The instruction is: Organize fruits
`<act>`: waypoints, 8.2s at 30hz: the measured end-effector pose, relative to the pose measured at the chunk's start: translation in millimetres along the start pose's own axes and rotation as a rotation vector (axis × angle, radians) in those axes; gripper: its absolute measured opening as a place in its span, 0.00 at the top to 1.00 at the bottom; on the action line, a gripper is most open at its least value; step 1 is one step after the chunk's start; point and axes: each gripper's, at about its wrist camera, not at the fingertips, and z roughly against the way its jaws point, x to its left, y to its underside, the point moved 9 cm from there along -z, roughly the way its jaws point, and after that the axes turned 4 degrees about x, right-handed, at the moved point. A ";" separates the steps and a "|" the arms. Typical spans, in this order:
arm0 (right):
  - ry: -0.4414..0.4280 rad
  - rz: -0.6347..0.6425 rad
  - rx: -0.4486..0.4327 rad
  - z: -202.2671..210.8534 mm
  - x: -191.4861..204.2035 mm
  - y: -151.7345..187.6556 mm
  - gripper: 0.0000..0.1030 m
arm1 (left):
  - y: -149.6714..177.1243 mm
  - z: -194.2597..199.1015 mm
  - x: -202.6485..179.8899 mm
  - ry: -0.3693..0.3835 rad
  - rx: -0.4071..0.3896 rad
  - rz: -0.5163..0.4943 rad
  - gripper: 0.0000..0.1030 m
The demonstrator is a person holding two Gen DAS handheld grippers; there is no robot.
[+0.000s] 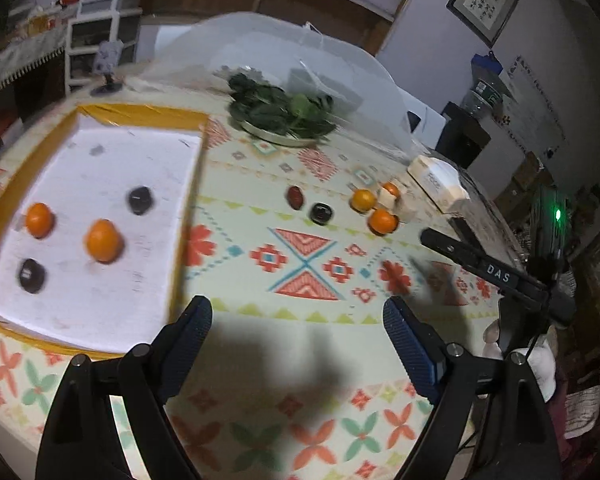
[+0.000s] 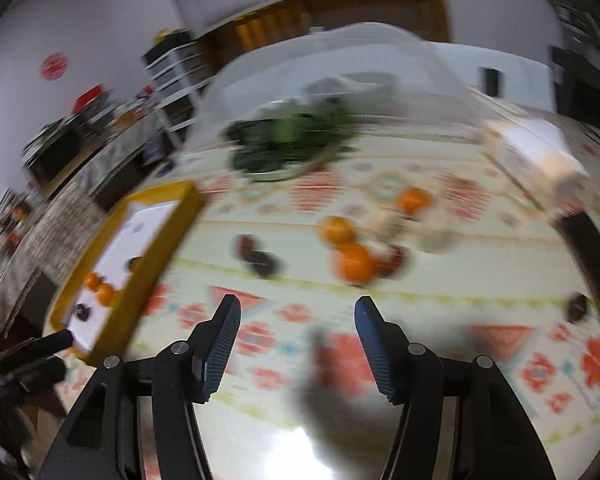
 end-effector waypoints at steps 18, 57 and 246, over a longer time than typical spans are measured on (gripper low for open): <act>0.108 -0.290 -0.111 50.3 -171.0 -15.8 0.38 | -40.7 -45.1 -55.2 0.028 0.011 -0.088 0.15; 0.275 -0.274 -0.071 7.2 -195.0 -6.8 0.74 | -65.8 -208.6 -128.9 0.016 0.143 -0.325 0.56; 0.025 0.062 0.078 -93.2 6.1 -70.6 0.29 | -42.3 -117.2 -16.4 -0.025 -0.019 -0.071 0.13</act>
